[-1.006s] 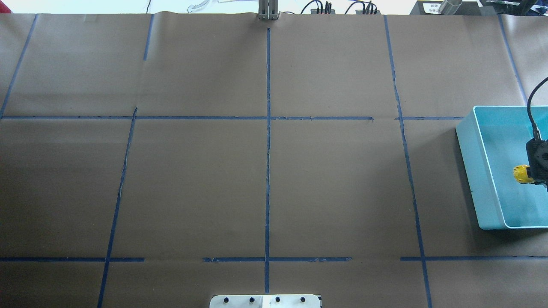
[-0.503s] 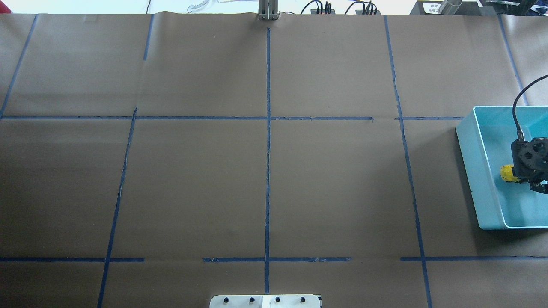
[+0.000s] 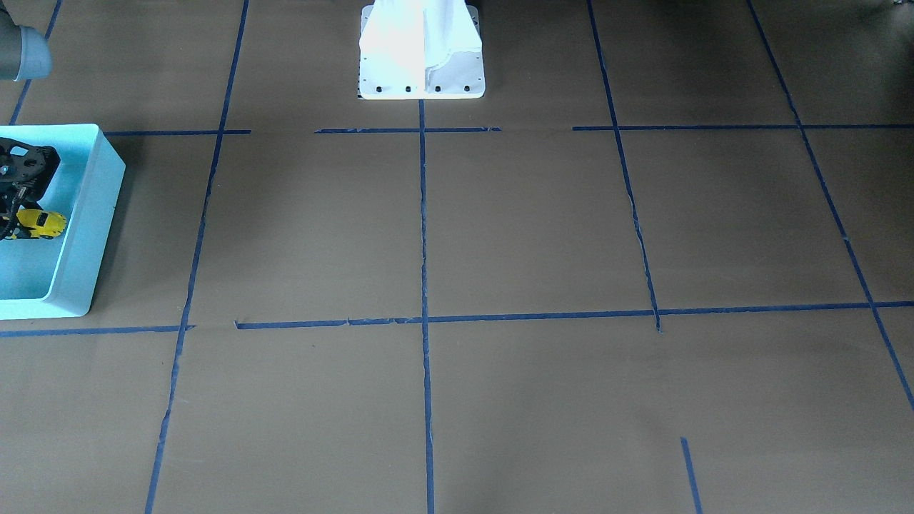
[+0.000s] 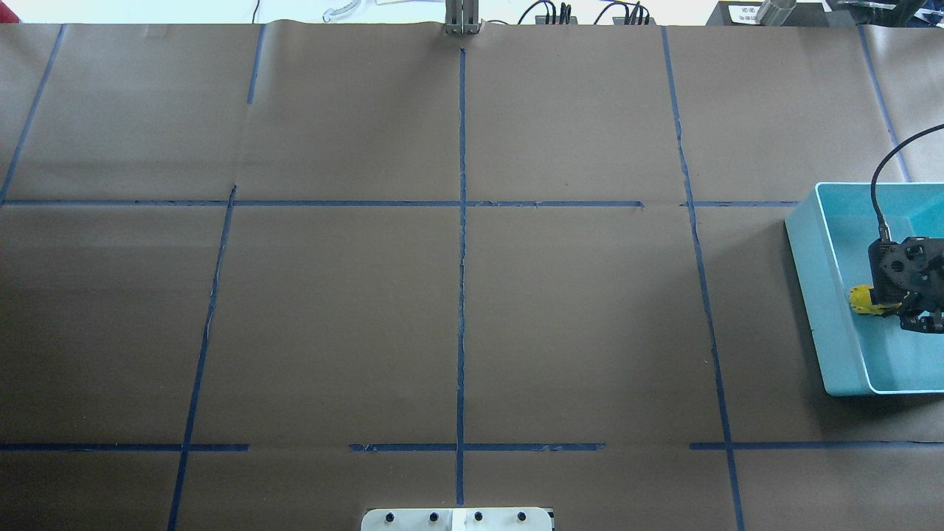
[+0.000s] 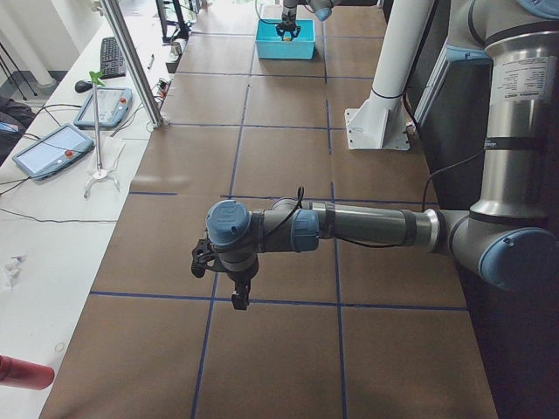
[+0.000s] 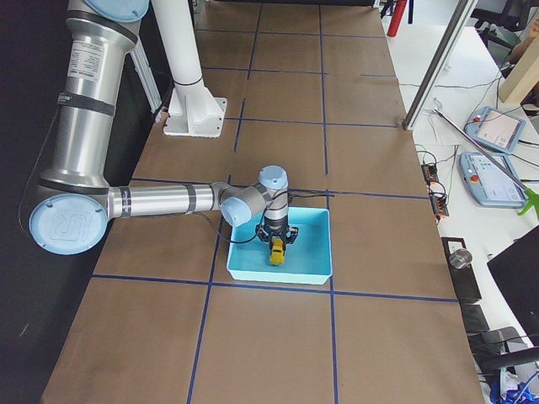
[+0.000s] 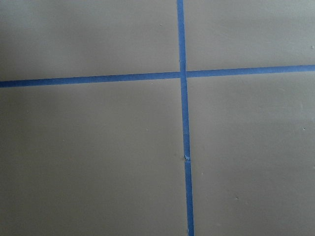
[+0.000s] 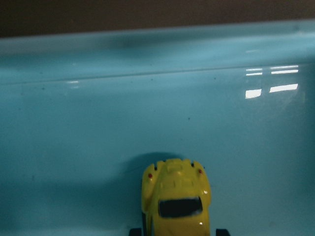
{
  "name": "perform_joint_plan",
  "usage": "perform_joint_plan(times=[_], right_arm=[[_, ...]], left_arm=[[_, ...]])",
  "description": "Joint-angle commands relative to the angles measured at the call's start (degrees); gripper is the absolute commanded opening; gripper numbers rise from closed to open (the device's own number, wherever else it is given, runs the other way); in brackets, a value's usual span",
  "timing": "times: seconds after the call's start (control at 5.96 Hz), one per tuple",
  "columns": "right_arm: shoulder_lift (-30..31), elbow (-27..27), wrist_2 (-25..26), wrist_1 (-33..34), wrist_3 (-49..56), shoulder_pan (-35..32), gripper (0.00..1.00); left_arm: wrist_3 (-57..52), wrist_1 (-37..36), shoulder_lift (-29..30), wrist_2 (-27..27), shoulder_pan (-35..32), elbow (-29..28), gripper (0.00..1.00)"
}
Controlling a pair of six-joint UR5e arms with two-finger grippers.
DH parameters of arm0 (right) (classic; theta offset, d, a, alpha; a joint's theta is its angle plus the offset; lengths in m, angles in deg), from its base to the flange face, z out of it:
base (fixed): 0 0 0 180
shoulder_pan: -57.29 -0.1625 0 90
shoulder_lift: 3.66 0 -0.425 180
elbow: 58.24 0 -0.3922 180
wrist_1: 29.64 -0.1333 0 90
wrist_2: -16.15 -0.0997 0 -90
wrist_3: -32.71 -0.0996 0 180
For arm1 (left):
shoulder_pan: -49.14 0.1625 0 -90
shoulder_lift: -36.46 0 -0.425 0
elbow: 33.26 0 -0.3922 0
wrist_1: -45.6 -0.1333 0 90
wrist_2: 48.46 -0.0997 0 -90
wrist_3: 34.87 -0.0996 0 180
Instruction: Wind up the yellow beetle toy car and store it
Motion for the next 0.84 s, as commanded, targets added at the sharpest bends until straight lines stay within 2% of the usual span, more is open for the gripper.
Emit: perform_joint_plan(times=[0.0, 0.17, 0.34, 0.5, 0.67], right_arm=[[0.88, 3.26, -3.44, 0.76, 0.35, -0.50, 1.00], [3.85, 5.81, -5.98, 0.86, 0.35, -2.94, 1.00], [4.31, 6.10, -10.87, 1.99, 0.35, -9.84, 1.00], [4.40, 6.37, -15.71, 7.13, 0.35, -16.78, 1.00], [3.97, 5.93, -18.54, 15.28, 0.35, -25.11, 1.00]], left_arm=[[0.00, -0.01, 0.06, -0.14, 0.04, 0.33, 1.00], [0.00, -0.01, -0.02, -0.23, 0.04, 0.33, 1.00], [0.00, -0.01, -0.02, -0.23, 0.04, 0.24, 1.00], [0.00, -0.01, -0.02, -0.14, -0.04, 0.24, 1.00], [0.00, -0.01, -0.28, 0.21, 0.04, 0.33, 1.00]])
